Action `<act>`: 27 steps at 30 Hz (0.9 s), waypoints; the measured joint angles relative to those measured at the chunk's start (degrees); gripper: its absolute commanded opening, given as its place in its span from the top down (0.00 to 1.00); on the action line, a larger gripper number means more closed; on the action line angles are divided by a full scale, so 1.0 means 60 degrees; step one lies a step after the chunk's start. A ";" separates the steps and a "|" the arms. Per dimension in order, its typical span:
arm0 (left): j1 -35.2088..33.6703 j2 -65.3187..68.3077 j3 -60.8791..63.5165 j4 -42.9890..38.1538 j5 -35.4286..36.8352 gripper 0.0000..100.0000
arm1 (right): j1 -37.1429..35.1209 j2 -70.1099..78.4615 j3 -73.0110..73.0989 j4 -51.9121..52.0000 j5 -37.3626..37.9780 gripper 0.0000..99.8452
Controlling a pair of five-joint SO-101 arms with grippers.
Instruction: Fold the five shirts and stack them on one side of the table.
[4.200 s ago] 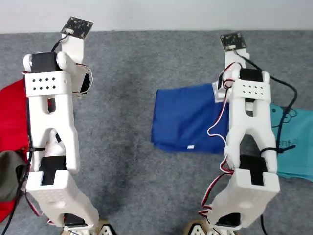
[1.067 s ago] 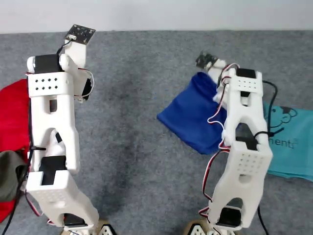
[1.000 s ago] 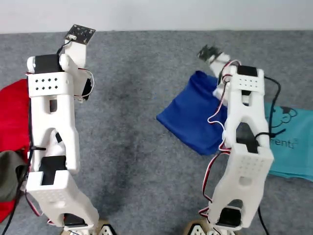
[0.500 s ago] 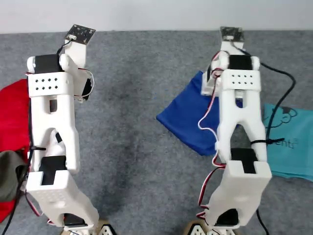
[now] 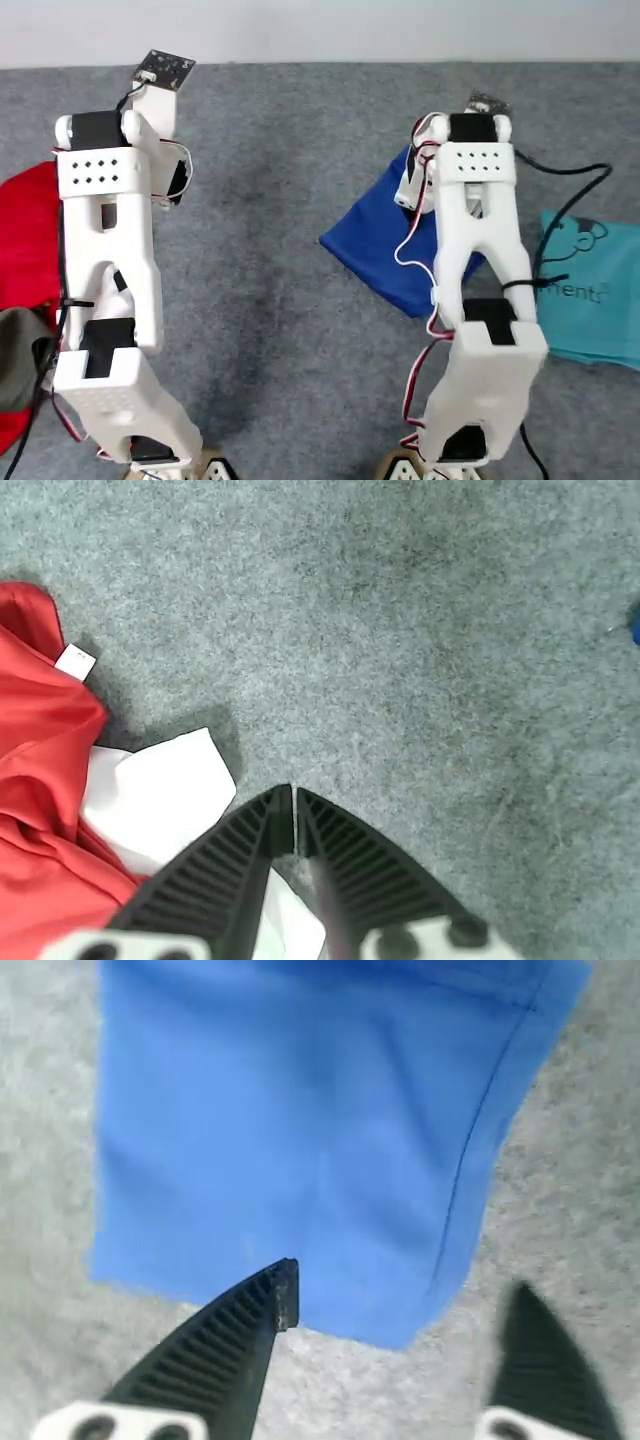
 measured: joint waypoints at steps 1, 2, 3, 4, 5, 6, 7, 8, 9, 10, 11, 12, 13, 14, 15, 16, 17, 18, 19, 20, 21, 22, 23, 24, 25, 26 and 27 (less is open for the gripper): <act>0.0000 0.0000 0.0000 0.0000 0.0000 0.99 | 0.0000 0.0190 0.0000 -0.0088 -0.0117 0.54; 0.0000 0.0000 0.0000 0.0000 0.0000 0.99 | 0.0000 0.0410 0.0000 -0.0190 -0.0205 0.54; 0.0000 0.0000 0.0000 0.0000 0.0000 0.99 | 0.0000 0.0615 0.0000 -0.0308 -0.0264 0.54; 0.0000 0.0000 0.0000 0.0000 0.0000 0.99 | 0.0000 0.0821 0.0000 -0.0425 -0.0308 0.54; 0.0000 0.0000 0.0000 0.0000 0.0000 0.99 | 0.0000 0.1026 0.0000 -0.0586 -0.0322 0.54; 0.0000 0.0000 0.0000 0.0000 0.0000 0.99 | 0.0000 0.1231 0.0000 -0.0733 -0.0352 0.54; 0.0000 0.0000 0.0000 0.0000 0.0000 0.99 | 0.0000 0.1436 0.0000 -0.0908 -0.0352 0.54; 0.0000 0.0000 0.0000 0.0000 0.0000 0.99 | 0.0044 0.1685 0.0000 -0.1099 -0.0410 0.54; 0.0000 0.0000 0.0000 0.0000 0.0000 0.99 | 0.0132 0.1949 0.0000 -0.1289 -0.0440 0.54; 0.0000 0.0000 0.0000 0.0000 0.0000 0.99 | 0.0264 0.2183 0.0000 -0.1465 -0.0469 0.54; 0.0000 0.0000 0.0000 0.0000 0.0000 0.99 | 0.0410 0.2418 0.0000 -0.1656 -0.0469 0.54; 0.0000 0.0000 0.0000 0.0000 0.0000 0.99 | 0.0542 0.2623 0.0000 -0.1802 -0.0469 0.54; 0.0000 0.0000 0.0000 0.0000 0.0000 0.99 | 0.0630 0.2799 -0.0029 -0.1919 -0.0469 0.56; 0.0000 0.0000 0.0000 0.0000 0.0000 0.99 | 0.0703 0.2916 -0.0044 -0.1993 -0.0469 0.59; 0.0000 0.0000 0.0000 0.0000 0.0000 0.99 | 0.0747 0.3018 -0.0073 -0.2022 -0.0469 0.62; 0.0000 0.0000 0.0000 0.0000 0.0000 0.99 | 0.0777 0.3194 -0.0205 -0.2022 -0.0469 0.66; 0.0000 0.0000 0.0000 0.0000 0.0000 0.99 | 0.0791 0.3297 -0.0220 -0.2022 -0.0469 0.71; 0.0000 0.0000 0.0000 0.0000 0.0000 0.99 | 0.0806 0.3355 -0.0264 -0.2022 -0.0469 0.76; 0.0000 0.0000 0.0000 0.0000 0.0000 0.99 | 0.0806 0.3355 -0.0322 -0.2022 -0.0469 0.82; 0.0000 0.0000 0.0000 0.0000 0.0000 0.99 | 0.0806 0.3355 -0.0322 -0.2022 -0.0469 0.87; 0.0000 0.0000 0.0000 0.0000 0.0000 0.99 | 0.0806 0.3355 -0.0322 -0.2022 -0.0469 0.92; 0.0000 0.0000 0.0000 0.0000 0.0000 0.99 | 0.0806 0.3355 -0.0322 -0.2022 -0.0454 0.95; 0.0000 0.0000 0.0000 0.0000 0.0000 0.99 | 0.0806 0.3355 -0.0322 -0.2022 -0.0396 0.98; 0.0000 0.0000 0.0000 0.0000 0.0000 0.99 | 0.0806 0.3355 -0.0322 -0.2022 -0.0220 0.99; 0.0000 0.0000 0.0000 0.0000 0.0000 0.99 | 0.0835 0.3355 -0.0322 -0.2022 -0.0015 0.99; 0.0000 0.0000 0.0000 0.0000 0.0000 0.99 | 0.0879 0.3355 -0.0322 -0.2022 0.0176 0.99; 0.0000 0.0000 0.0000 0.0000 0.0000 0.99 | 0.0938 0.3355 -0.0322 -0.2007 0.0381 0.99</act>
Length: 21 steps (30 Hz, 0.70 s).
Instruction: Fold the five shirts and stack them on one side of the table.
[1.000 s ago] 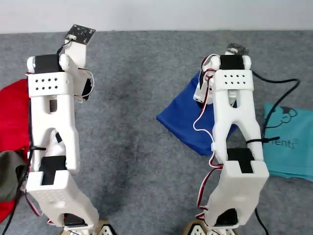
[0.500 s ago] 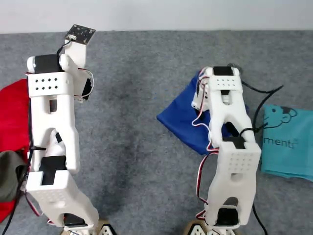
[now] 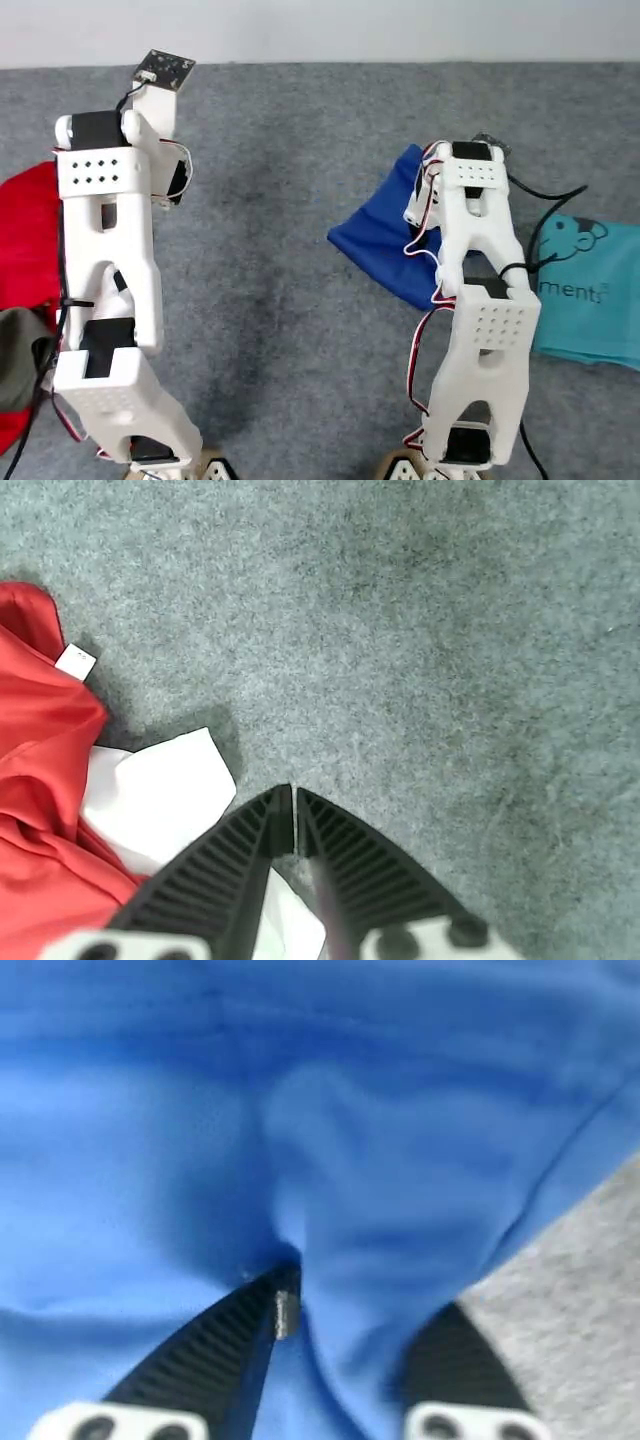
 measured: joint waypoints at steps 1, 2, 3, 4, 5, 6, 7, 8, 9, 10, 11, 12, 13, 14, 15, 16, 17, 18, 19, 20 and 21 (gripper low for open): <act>0.0000 0.0000 0.0000 0.0000 0.0000 0.99 | 0.0059 0.0000 0.0000 0.0000 0.0176 0.99; 0.0000 0.0000 0.0000 0.0000 0.0000 0.99 | 0.0103 0.0000 0.0000 0.0000 0.0352 0.99; 0.0000 0.0000 0.0000 0.0000 0.0000 0.99 | 0.0132 0.0000 0.0000 0.0044 0.0542 0.99; 0.0000 0.0000 0.0000 0.0000 0.0000 0.99 | 0.0161 -0.0015 0.0000 0.0088 0.0762 0.99; 0.0000 0.0000 0.0000 0.0000 0.0000 0.99 | 0.0176 -0.0088 0.0000 0.0132 0.0952 0.99; 0.0000 0.0000 0.0000 0.0000 0.0000 0.99 | 0.0176 -0.0190 0.0000 0.0161 0.1216 0.99; 0.0000 0.0000 0.0000 0.0000 0.0000 0.99 | 0.0176 -0.0234 0.0015 0.0234 0.1465 0.99; 0.0000 0.0000 0.0000 0.0000 0.0000 0.99 | 0.0190 -0.0381 0.0059 0.0264 0.1744 0.99; 0.0000 0.0000 0.0000 0.0000 0.0000 0.99 | 0.0190 -0.0586 0.0147 0.0381 0.2066 0.99; 0.0000 0.0000 0.0000 0.0000 0.0000 0.99 | 0.0205 -0.0762 0.0161 0.0527 0.2462 0.99; 0.0000 0.0000 0.0000 0.0000 0.0000 0.99 | 0.0249 -0.0982 0.0190 0.0703 0.2916 0.99; 0.0000 0.0000 0.0000 0.0000 0.0000 0.99 | 0.0293 -0.1231 0.0190 0.0908 0.3385 0.99; 0.0000 0.0000 0.0000 0.0000 0.0000 0.99 | 0.0322 -0.1538 0.0190 0.1158 0.3853 0.99; 0.0000 0.0000 0.0000 0.0000 0.0000 0.99 | 0.0352 -0.1890 0.0190 0.1407 0.4352 0.99; 0.0000 0.0000 0.0000 0.0000 0.0000 0.99 | 0.0352 -0.2242 0.0190 0.1670 0.4791 0.99; 0.0000 0.0000 0.0000 0.0000 0.0000 0.99 | 0.0337 -0.2579 0.0190 0.1963 0.5216 0.99; 0.0000 0.0000 0.0000 0.0000 0.0000 0.99 | 0.0337 -0.2916 0.0190 0.2256 0.5597 0.99; 0.0000 0.0000 0.0000 0.0000 0.0000 0.99 | 0.0396 -0.3223 0.0190 0.2535 0.5978 0.99; 0.0000 0.0000 0.0000 0.0000 0.0000 0.99 | 0.0454 -0.3531 0.0190 0.2711 0.6300 0.99; 0.0000 0.0000 0.0000 0.0000 0.0000 0.99 | 0.0571 -0.3824 0.0190 0.2784 0.6637 0.99; 0.0000 0.0000 0.0000 0.0000 0.0000 0.99 | 0.0747 -0.4117 0.0190 0.2784 0.7004 0.99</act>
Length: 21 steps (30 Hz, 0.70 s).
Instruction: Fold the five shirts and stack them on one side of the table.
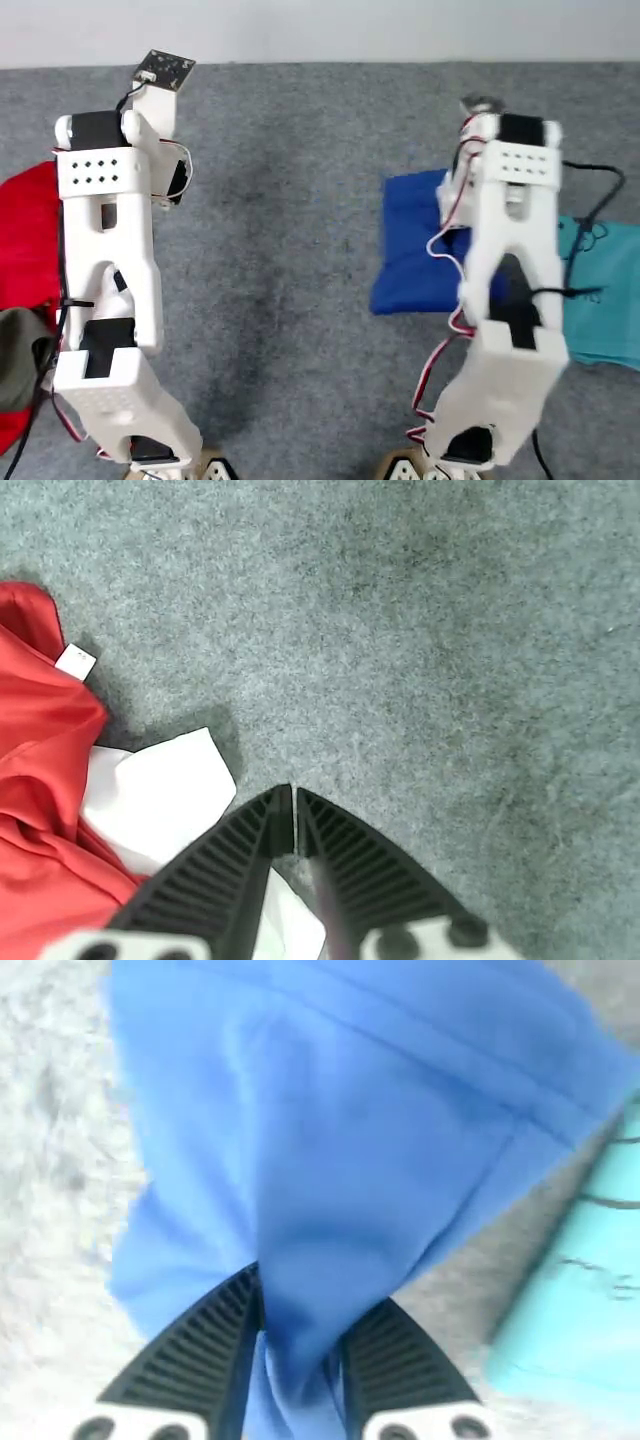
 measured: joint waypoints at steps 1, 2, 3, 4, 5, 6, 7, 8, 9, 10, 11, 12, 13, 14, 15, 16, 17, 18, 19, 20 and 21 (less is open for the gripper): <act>0.0000 0.0000 0.0000 0.0000 0.0000 0.99 | 0.0190 -0.0278 0.0000 0.0000 0.0337 0.99; 0.0000 0.0000 0.0000 0.0000 0.0000 0.99 | 0.0440 -0.0557 0.0000 0.0000 0.0674 0.99; 0.0000 0.0000 0.0000 0.0000 0.0000 0.99 | 0.0689 -0.0835 0.0000 0.0015 0.1026 0.99; 0.0000 0.0000 0.0000 0.0000 0.0000 0.99 | 0.0938 -0.1055 0.0000 0.0015 0.1348 0.99; 0.0000 0.0000 0.0000 0.0000 0.0000 0.99 | 0.1187 -0.1245 0.0000 0.0015 0.1656 0.99; 0.0000 0.0000 0.0000 0.0000 0.0000 0.99 | 0.1392 -0.1377 0.0000 0.0015 0.1934 0.99; 0.0000 0.0000 0.0000 0.0000 0.0000 0.99 | 0.1597 -0.1465 0.0000 0.0015 0.2154 0.99; 0.0000 0.0000 0.0000 0.0000 0.0000 0.99 | 0.1773 -0.1495 0.0000 0.0015 0.2344 0.99; 0.0000 0.0000 0.0000 0.0000 0.0000 0.99 | 0.1963 -0.1495 0.0000 0.0015 0.2520 0.99; 0.0000 0.0000 0.0000 0.0000 0.0000 0.99 | 0.2168 -0.1495 0.0000 0.0015 0.2696 0.99; 0.0000 0.0000 0.0000 0.0000 0.0000 0.99 | 0.2359 -0.1495 0.0000 0.0015 0.2916 0.99; 0.0000 0.0000 0.0000 0.0000 0.0000 0.99 | 0.2579 -0.1495 0.0000 0.0015 0.3062 0.99; 0.0000 0.0000 0.0000 0.0000 0.0000 0.99 | 0.2799 -0.1495 0.0000 0.0000 0.3238 0.99; 0.0000 0.0000 0.0000 0.0000 0.0000 0.99 | 0.2989 -0.1480 0.0000 -0.0015 0.3414 0.99; 0.0000 0.0000 0.0000 0.0000 0.0000 0.99 | 0.3194 -0.1480 0.0000 -0.0015 0.3604 0.99; 0.0000 0.0000 0.0000 0.0000 0.0000 0.99 | 0.3399 -0.1480 0.0000 -0.0015 0.3766 0.99; 0.0000 0.0000 0.0000 0.0000 0.0000 0.99 | 0.3560 -0.1480 0.0000 -0.0044 0.3971 0.99; 0.0000 0.0000 0.0000 0.0000 0.0000 0.99 | 0.3678 -0.1480 0.0000 -0.0059 0.4132 0.99; 0.0000 0.0000 0.0000 0.0000 0.0000 0.99 | 0.3795 -0.1480 0.0000 -0.0073 0.4308 0.99; 0.0000 0.0000 0.0000 0.0000 0.0000 0.99 | 0.3897 -0.1480 0.0000 -0.0103 0.4469 0.99; 0.0000 0.0000 0.0000 0.0000 0.0000 0.99 | 0.4000 -0.1480 0.0000 -0.0147 0.4586 0.99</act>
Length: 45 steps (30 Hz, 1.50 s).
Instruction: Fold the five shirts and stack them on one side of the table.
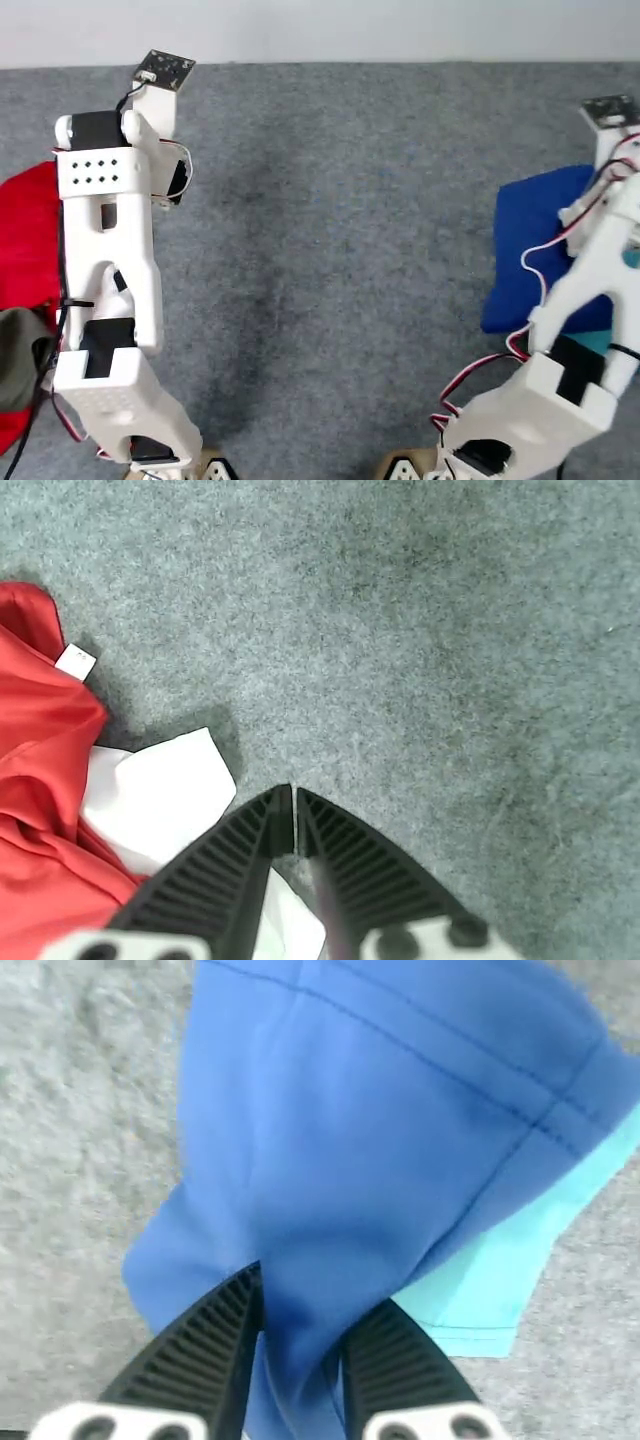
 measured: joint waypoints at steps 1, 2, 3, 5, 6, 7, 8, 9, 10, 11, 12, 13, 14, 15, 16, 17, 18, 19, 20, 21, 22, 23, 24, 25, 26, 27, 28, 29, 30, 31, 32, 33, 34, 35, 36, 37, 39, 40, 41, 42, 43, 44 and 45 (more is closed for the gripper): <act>0.0000 0.0000 0.0000 0.0000 0.0000 0.99 | 0.0117 0.0000 0.0000 -0.0044 0.0103 0.99; 0.0000 0.0000 0.0000 0.0000 0.0000 0.99 | 0.0234 0.0000 0.0000 -0.0059 0.0220 0.99; 0.0000 0.0000 0.0000 0.0000 0.0000 0.99 | 0.0352 0.0000 0.0000 -0.0059 0.0322 0.99; 0.0000 0.0000 0.0000 0.0000 0.0000 0.99 | 0.0601 0.0000 0.0000 -0.0088 0.0498 0.99; 0.0000 0.0000 0.0000 0.0000 0.0000 0.99 | 0.0733 0.0000 0.0000 -0.0132 0.0630 0.99; 0.0000 0.0000 0.0000 0.0000 0.0000 0.99 | 0.0850 0.0000 0.0000 -0.0220 0.0747 0.99; 0.0000 0.0000 0.0000 0.0000 0.0000 0.99 | 0.0982 0.0000 0.0000 -0.0337 0.0821 0.99; 0.0000 0.0000 0.0000 0.0000 -0.0029 0.99 | 0.1099 0.0015 0.0015 -0.0484 0.0864 0.99; 0.0000 0.0000 0.0000 0.0000 -0.0044 0.99 | 0.1231 0.0059 0.0015 -0.0659 0.0894 0.99; 0.0000 0.0000 0.0000 0.0000 -0.0044 0.99 | 0.1363 0.0117 0.0015 -0.0835 0.0923 0.99; 0.0000 0.0000 0.0000 0.0000 -0.0044 0.99 | 0.1480 0.0161 0.0015 -0.0996 0.0996 0.99; 0.0000 0.0000 0.0000 0.0000 -0.0044 0.99 | 0.1582 0.0234 0.0015 -0.1158 0.1099 0.99; 0.0000 0.0000 0.0000 0.0000 -0.0044 0.99 | 0.1656 0.0352 0.0015 -0.1289 0.1201 0.99; 0.0000 0.0000 0.0000 0.0000 -0.0044 0.99 | 0.1685 0.0498 0.0015 -0.1421 0.1289 0.99; 0.0000 0.0000 0.0000 0.0000 -0.0059 0.99 | 0.1685 0.0689 0.0015 -0.1553 0.1348 0.99; 0.0000 0.0000 0.0000 0.0000 -0.0059 0.99 | 0.1685 0.0923 0.0015 -0.1685 0.1377 0.99; 0.0000 0.0000 0.0000 0.0000 -0.0059 0.99 | 0.1685 0.1172 0.0015 -0.1802 0.1421 0.98; 0.0000 0.0000 0.0000 0.0000 -0.0059 0.99 | 0.1685 0.1377 0.0015 -0.1905 0.1436 0.95; 0.0000 0.0000 0.0000 0.0000 -0.0059 0.99 | 0.1729 0.1568 0.0015 -0.1993 0.1495 0.91; 0.0000 0.0000 0.0000 0.0000 -0.0059 0.99 | 0.1773 0.1714 0.0015 -0.2081 0.1509 0.84; 0.0000 0.0000 0.0000 0.0000 -0.0059 0.99 | 0.1846 0.1817 0.0015 -0.2139 0.1509 0.78; 0.0000 0.0000 0.0000 0.0000 -0.0059 0.99 | 0.1905 0.1861 0.0015 -0.2154 0.1509 0.71; 0.0000 0.0000 0.0000 0.0000 -0.0059 0.99 | 0.1963 0.1861 0.0015 -0.2154 0.1509 0.66; 0.0000 0.0000 0.0000 0.0000 -0.0059 0.99 | 0.2022 0.1861 0.0015 -0.2154 0.1509 0.63; 0.0000 0.0000 0.0000 0.0000 -0.0059 0.99 | 0.2095 0.1846 0.0000 -0.2139 0.1495 0.61; 0.0000 0.0000 0.0000 0.0000 -0.0059 0.99 | 0.2168 0.1802 0.0000 -0.2110 0.1465 0.61; 0.0000 0.0000 0.0000 0.0000 -0.0059 0.99 | 0.2256 0.1773 -0.0103 -0.2066 0.1377 0.61; 0.0000 0.0000 0.0000 0.0000 -0.0059 0.99 | 0.2315 0.1670 -0.0205 -0.2007 0.1275 0.61; 0.0000 0.0000 0.0000 0.0000 -0.0059 0.99 | 0.2344 0.1509 -0.0337 -0.1919 0.1216 0.62; 0.0000 0.0000 0.0000 0.0000 -0.0059 0.99 | 0.2359 0.1319 -0.0484 -0.1656 0.1187 0.63; 0.0000 0.0000 0.0000 0.0000 -0.0059 0.99 | 0.2359 0.1143 -0.0601 -0.1465 0.1158 0.67; 0.0000 0.0000 0.0000 0.0000 -0.0059 0.99 | 0.2330 0.0996 -0.0659 -0.1216 0.1128 0.72; 0.0000 0.0000 0.0000 0.0000 -0.0059 0.99 | 0.2315 0.0894 -0.0674 -0.1011 0.1099 0.77; 0.0000 0.0000 0.0000 0.0000 -0.0059 0.99 | 0.2286 0.0864 -0.0674 -0.0850 0.1099 0.84; 0.0000 0.0000 0.0000 0.0000 -0.0059 0.99 | 0.2271 0.0864 -0.0674 -0.0689 0.1084 0.92; 0.0000 0.0000 0.0000 0.0000 -0.0059 0.99 | 0.2242 0.0864 -0.0674 -0.0601 0.1099 0.99; 0.0000 0.0000 0.0000 0.0000 -0.0059 0.99 | 0.2227 0.0967 -0.0674 -0.0542 0.1099 0.96; 0.0000 0.0000 0.0000 0.0000 -0.0059 0.99 | 0.2227 0.1114 -0.0674 -0.0498 0.1099 0.94; 0.0000 0.0000 0.0000 0.0000 -0.0059 0.99 | 0.2227 0.1289 -0.0674 -0.0469 0.1099 0.95; 0.0000 0.0000 0.0000 0.0000 -0.0059 0.99 | 0.2286 0.1465 -0.0674 -0.0454 0.1099 0.97; 0.0000 -0.0059 0.0000 0.0000 -0.0059 0.99 | 0.2388 0.1626 -0.0674 -0.0410 0.1114 0.99; 0.0000 -0.0147 0.0000 0.0000 -0.0059 0.99 | 0.2520 0.1744 -0.0674 -0.0396 0.1114 0.99; 0.0000 -0.0264 0.0000 0.0000 -0.0059 0.99 | 0.2681 0.1875 -0.0674 -0.0396 0.1099 0.99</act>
